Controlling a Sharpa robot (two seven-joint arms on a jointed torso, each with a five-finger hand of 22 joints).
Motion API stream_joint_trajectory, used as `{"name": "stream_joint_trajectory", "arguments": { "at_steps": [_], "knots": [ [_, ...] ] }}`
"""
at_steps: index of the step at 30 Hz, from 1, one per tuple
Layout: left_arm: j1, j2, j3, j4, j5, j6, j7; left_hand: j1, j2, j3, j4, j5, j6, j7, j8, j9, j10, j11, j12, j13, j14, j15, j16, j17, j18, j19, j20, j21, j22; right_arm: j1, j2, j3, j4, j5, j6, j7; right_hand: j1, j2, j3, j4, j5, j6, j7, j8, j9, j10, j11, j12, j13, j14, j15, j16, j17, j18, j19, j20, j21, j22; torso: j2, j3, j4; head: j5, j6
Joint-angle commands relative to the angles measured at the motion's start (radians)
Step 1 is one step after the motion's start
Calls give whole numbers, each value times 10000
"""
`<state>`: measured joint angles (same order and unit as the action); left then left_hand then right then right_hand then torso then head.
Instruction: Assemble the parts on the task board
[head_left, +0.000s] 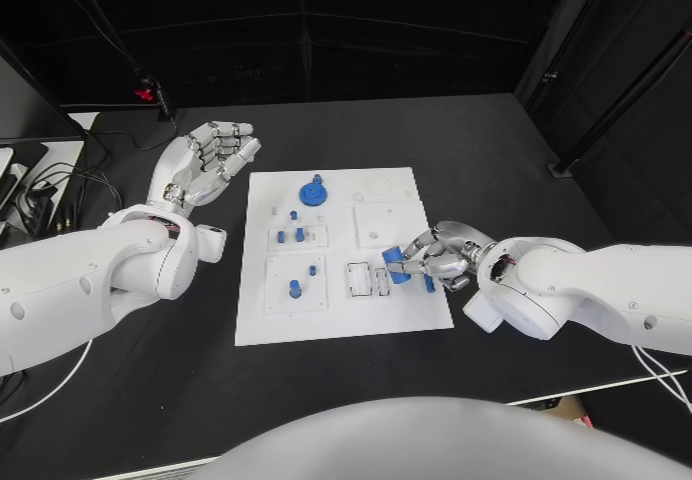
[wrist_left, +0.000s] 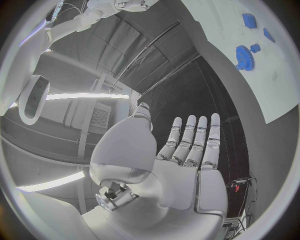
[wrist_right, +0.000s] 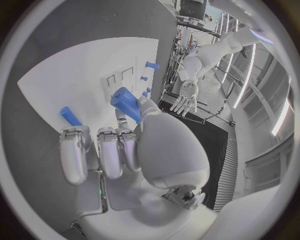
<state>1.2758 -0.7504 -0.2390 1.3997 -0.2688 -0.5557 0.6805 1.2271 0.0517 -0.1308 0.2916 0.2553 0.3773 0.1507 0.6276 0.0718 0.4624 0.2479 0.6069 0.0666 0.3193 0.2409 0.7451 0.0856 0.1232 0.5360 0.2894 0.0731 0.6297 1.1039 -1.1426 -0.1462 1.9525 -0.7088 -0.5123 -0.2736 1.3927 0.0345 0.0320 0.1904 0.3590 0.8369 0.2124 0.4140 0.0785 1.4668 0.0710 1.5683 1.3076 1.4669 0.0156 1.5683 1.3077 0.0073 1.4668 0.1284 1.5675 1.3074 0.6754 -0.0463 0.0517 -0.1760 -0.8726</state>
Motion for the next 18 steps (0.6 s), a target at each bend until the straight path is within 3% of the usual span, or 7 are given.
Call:
{"name": "stream_joint_trajectory", "arguments": {
  "at_steps": [1, 6, 12, 18],
  "knots": [
    [9, 19, 10, -6, 7, 85, 948, -28, 94, -45, 5, 51, -69, 1388, 36, -12, -55, 4, 55, -12, -44, -11, 55, -9, -103, 14, -3, 57, -14, 79, 111, 11, -7, 1477, 296, 788, -74, -33, 34, 48, -67, 876, -760, -95, -15, 1040, 4, 25, 2632, 1039, -23, 25, 2631, -73, 1040, -57, 33, 2634, 2, 8, 2, 95, 0],
    [8, 31, 10, -6, 7, 83, 941, -27, 103, -51, 4, 51, -67, 1388, 40, -14, -54, 4, 62, -12, -40, -12, 63, -16, -104, 10, -3, 57, -17, 122, 324, 14, -165, 1951, 652, 659, -254, -49, 6, 168, -103, 933, -739, -276, -31, 1040, 19, 25, 2632, 1039, -4, 25, 2631, -73, 1040, -41, 33, 2634, 5, 4, 23, 155, 0],
    [7, 28, 10, 12, 7, 87, 891, -27, 103, -51, 4, 51, -67, 1388, 40, -14, -54, 4, 62, -12, -40, -12, 63, -16, -104, 10, -3, 57, -17, 137, 515, 14, -428, 2054, 1200, 182, -412, -14, -19, 297, -141, 962, -710, -443, -41, 1040, 48, 25, 2632, 1039, 21, 25, 2631, -73, 1040, -23, 33, 2634, 15, 1, 6, 275, 0],
    [7, 26, 10, 9, 8, 81, 884, -27, 103, -51, 4, 51, -67, 1388, 40, -14, -54, 4, 62, -12, -40, -12, 63, -16, -104, 10, -3, 57, -17, 139, 762, 13, -588, 1865, 1437, -123, -461, 12, -27, 342, -182, 986, -707, -493, -39, 1040, 54, 25, 2632, 1039, 27, 25, 2631, -73, 1040, -16, 33, 2634, 3, 3, -10, 393, 0]
  ]
}}
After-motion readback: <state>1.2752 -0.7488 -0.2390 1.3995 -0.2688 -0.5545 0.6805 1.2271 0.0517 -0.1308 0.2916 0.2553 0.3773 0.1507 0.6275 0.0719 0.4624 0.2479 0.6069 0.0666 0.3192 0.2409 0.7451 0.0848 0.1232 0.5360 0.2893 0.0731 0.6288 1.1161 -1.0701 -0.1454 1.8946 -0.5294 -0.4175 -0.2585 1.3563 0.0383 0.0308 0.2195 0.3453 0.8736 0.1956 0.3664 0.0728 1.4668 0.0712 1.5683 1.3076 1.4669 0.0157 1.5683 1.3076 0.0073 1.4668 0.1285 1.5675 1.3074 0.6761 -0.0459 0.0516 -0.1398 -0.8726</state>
